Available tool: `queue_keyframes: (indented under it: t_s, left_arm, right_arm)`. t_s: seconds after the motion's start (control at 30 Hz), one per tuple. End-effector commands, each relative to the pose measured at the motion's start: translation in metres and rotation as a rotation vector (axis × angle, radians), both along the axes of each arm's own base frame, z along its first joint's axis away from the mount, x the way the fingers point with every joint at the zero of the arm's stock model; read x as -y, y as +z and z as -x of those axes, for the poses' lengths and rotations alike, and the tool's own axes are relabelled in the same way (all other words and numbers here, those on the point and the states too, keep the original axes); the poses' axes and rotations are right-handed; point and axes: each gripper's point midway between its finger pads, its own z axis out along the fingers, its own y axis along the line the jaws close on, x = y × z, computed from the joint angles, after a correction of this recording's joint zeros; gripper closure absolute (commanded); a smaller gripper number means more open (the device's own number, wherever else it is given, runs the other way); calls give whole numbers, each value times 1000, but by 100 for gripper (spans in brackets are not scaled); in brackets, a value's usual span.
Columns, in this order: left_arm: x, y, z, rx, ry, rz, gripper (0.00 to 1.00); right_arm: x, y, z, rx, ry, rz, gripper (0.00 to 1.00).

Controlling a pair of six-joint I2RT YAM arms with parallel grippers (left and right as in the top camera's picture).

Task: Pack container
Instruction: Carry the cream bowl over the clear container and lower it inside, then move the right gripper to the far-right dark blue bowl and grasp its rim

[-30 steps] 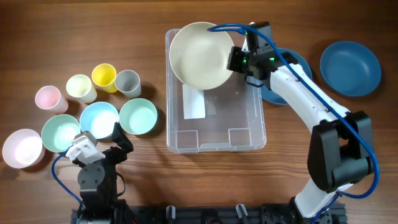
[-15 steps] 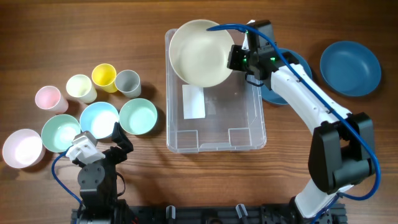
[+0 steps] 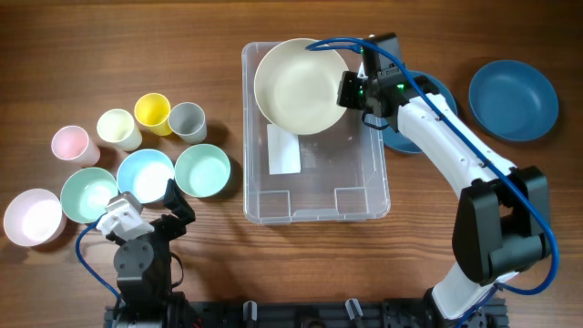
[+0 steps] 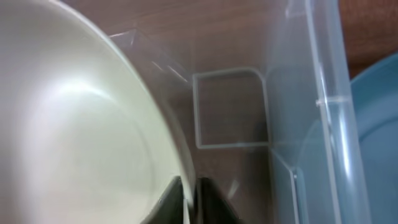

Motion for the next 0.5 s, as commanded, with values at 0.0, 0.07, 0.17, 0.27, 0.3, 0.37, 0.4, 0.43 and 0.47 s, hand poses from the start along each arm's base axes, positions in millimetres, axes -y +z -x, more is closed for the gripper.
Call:
queue_keyframes:
  t_s: [0.0, 0.07, 0.17, 0.27, 0.3, 0.37, 0.4, 0.43, 0.47]
  left_arm:
    - [2, 1, -1, 8, -14, -3, 0]
    - [2, 1, -1, 8, -14, -3, 0]
    - [2, 1, -1, 8, -14, -3, 0]
    - [2, 1, -1, 8, -14, -3, 0]
    - [2, 1, -1, 8, -14, -3, 0]
    - [2, 1, -1, 8, -14, -3, 0]
    - [2, 1, 0, 8, -14, -3, 0]
    - [2, 1, -1, 8, -14, -3, 0]
    - [2, 1, -1, 8, -14, -3, 0]
  right_arm:
    - [-1, 30, -11, 89, 5, -2, 74]
    - [-2, 35, -15, 116, 13, -2, 69]
    - [1, 54, -22, 196, 52, 30, 63]
    - [21, 88, -22, 268, -4, 33, 60]
    - [32, 103, -21, 292, -29, 28, 59]
    - [64, 128, -15, 308, -140, -13, 57]
    - [79, 133, -12, 302, -188, -28, 56]
    - [96, 136, -8, 292, -241, -40, 55]
    - [113, 138, -5, 279, -294, -49, 55]
